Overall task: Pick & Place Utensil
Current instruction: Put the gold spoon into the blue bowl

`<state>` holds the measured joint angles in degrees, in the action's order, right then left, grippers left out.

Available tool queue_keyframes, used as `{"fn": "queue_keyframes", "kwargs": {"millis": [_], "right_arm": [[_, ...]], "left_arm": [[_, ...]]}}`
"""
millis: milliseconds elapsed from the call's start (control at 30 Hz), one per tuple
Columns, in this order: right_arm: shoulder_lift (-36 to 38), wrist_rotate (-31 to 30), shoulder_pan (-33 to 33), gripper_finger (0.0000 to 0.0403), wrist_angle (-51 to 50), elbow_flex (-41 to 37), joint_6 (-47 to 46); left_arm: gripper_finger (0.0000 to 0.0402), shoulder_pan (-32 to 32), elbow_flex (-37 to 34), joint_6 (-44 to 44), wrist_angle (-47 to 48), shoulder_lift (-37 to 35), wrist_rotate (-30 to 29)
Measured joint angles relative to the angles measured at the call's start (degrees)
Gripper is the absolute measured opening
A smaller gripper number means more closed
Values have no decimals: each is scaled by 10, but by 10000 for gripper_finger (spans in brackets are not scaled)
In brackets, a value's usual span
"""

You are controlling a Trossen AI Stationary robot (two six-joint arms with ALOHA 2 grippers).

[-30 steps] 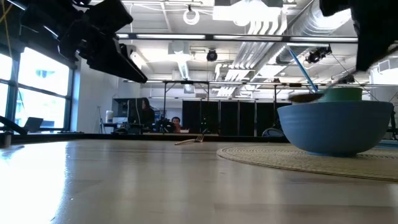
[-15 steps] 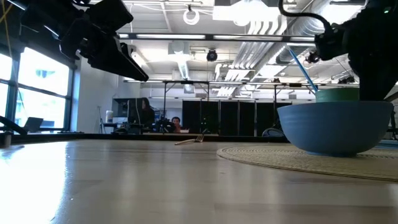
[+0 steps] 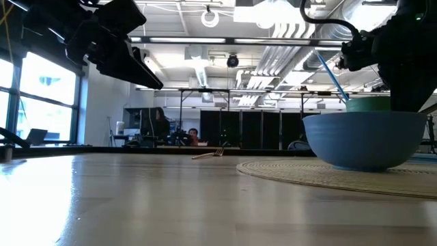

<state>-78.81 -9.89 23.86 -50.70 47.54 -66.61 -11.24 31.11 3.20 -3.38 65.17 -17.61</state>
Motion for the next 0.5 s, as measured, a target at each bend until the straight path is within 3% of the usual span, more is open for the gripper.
{"fn": "queue_keyframes", "kwargs": {"millis": [500], "right_arm": [[0, -5, 0, 66, -7, 3, -19]], "left_arm": [[115, 0, 0, 0, 0, 0, -2]]}}
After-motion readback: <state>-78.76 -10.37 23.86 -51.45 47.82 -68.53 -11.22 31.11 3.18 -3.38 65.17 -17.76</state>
